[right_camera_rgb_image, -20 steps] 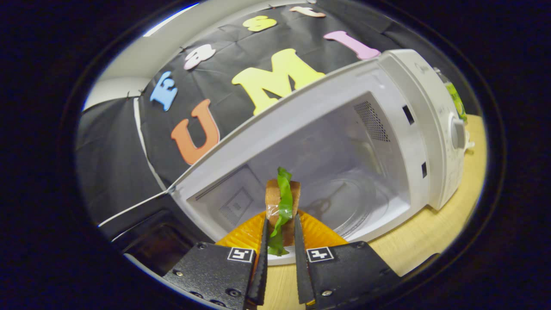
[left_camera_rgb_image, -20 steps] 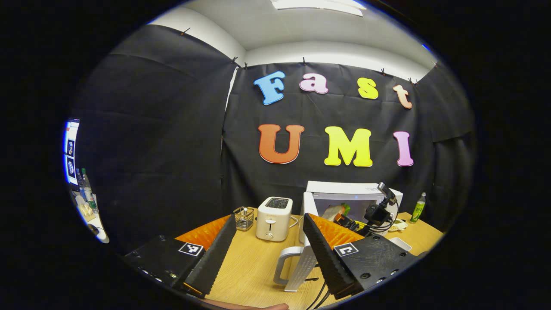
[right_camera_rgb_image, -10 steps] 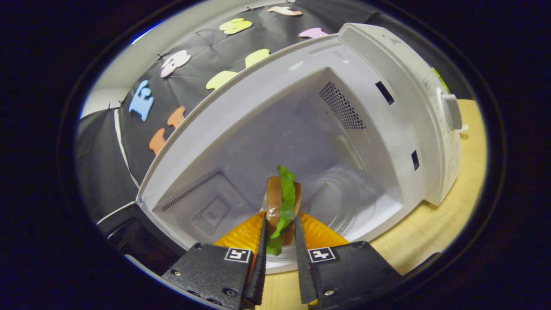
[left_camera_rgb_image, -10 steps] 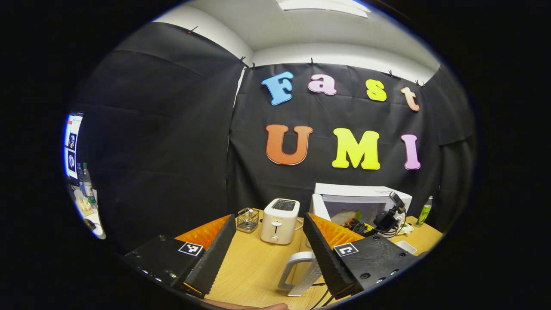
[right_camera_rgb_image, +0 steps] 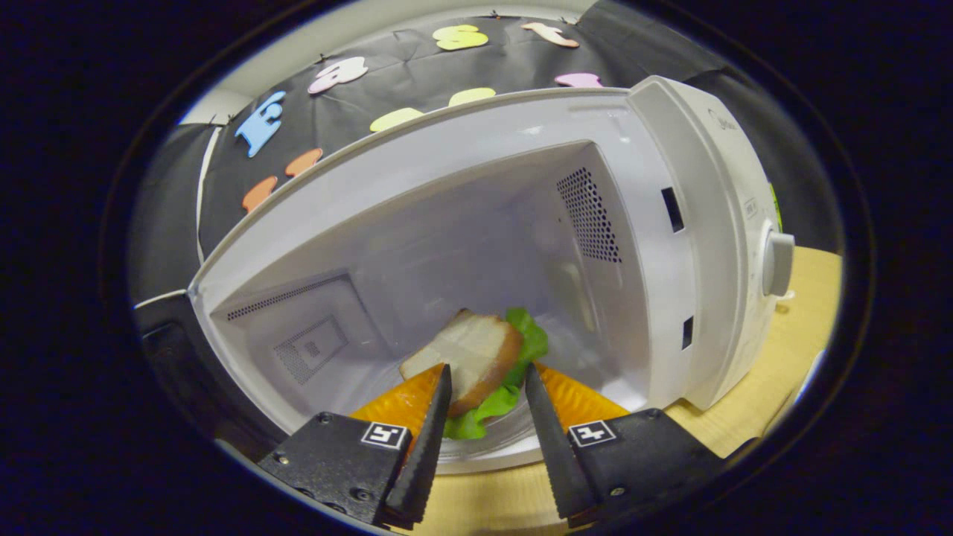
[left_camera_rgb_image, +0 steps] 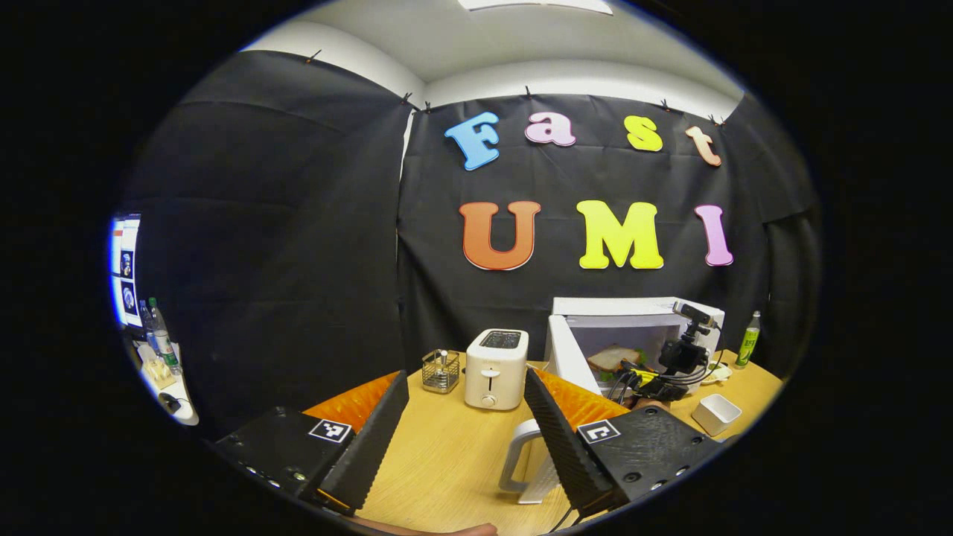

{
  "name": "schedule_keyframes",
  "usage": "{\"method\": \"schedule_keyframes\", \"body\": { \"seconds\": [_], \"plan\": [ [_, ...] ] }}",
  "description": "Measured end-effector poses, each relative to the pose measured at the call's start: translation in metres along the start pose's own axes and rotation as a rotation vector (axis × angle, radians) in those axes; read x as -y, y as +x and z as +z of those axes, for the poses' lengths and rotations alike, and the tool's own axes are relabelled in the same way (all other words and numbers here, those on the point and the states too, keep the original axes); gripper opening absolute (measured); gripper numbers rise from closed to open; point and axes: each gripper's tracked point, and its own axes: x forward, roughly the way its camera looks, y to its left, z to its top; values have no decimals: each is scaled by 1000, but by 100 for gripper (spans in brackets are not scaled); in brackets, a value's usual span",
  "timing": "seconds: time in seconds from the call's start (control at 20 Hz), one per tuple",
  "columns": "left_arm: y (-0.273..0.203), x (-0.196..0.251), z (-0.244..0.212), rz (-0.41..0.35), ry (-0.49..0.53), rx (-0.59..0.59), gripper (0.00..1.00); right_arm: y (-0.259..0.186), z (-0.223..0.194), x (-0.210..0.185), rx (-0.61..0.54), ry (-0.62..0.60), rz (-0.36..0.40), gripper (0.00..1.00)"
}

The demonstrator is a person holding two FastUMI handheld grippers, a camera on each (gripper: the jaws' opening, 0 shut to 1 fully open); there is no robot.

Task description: Open the microwave oven with the left hand, put the food in, and close the microwave oven.

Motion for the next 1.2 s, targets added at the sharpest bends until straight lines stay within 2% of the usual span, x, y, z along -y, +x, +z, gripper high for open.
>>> {"method": "schedule_keyframes", "body": {
  "seconds": [0.05, 0.1, 0.15, 0.25, 0.3, 0.35, 0.45, 0.5, 0.55, 0.6, 0.65, 0.7, 0.75, 0.8, 0.85, 0.9, 0.95, 1.0, 1.05, 1.1, 1.15, 1.2],
  "plan": [
    [-2, 0, -1, -7, -27, -12, 94, -1, 0, 1, 3, -21, -5, 56],
    [-3, -2, -2, -11, -46, -20, 94, -1, 1, -1, 10, -50, -2, 72],
    [-3, -3, -4, -15, -52, -28, 94, -3, 2, -3, 15, -77, 2, 82],
    [0, -11, -15, -9, -30, -50, 94, -11, 0, -10, -1, -65, 34, 75],
    [3, -17, -21, 0, -17, -61, 94, -18, 1, -14, -15, -44, 55, 89],
    [5, -20, -24, 0, -9, -68, 94, -23, 3, -18, -16, -32, 71, 85],
    [11, -25, -34, -6, -1, -79, 94, -38, 8, -23, -15, -52, 103, 92],
    [15, -29, -40, -7, -2, -86, 93, -46, 8, -27, -13, -62, 127, 100],
    [18, -32, -45, -10, -11, -94, 93, -56, 8, -30, -13, -79, 150, 100],
    [22, -35, -50, -19, -21, -102, 92, -67, 7, -31, -21, -92, 167, 92],
    [25, -37, -55, -25, -27, -105, 90, -78, 7, -29, -35, -100, 177, 91],
    [29, -40, -60, -28, -24, -108, 87, -90, 10, -28, -41, -91, 185, 100],
    [34, -48, -64, -15, -13, -110, 72, -104, 17, -29, -46, -90, 196, 91],
    [38, -55, -66, 3, 6, -105, 62, -118, 26, -29, -37, -98, 207, 91],
    [41, -62, -70, 18, 20, -110, 69, -133, 38, -27, -18, -115, 207, 91],
    [43, -66, -74, 30, 28, -116, 49, -148, 48, -24, -4, -137, 210, 90],
    [44, -70, -76, 38, 30, -120, 41, -163, 56, -22, 1, -169, 217, 100],
    [43, -71, -77, 38, 25, -121, 19, -178, 64, -16, 2, -202, 214, 91],
    [42, -71, -78, 31, 17, -114, 7, -193, 72, -10, 3, -233, 212, 91],
    [40, -67, -78, 18, 9, -110, 7, -206, 79, -4, 9, -251, 209, 91],
    [39, -62, -79, -2, 5, -99, 2, -220, 87, 4, 6, -265, 200, 91],
    [47, -58, -83, -9, 7, -82, 1, -233, 93, 13, 9, -270, 197, 100]
  ]
}}
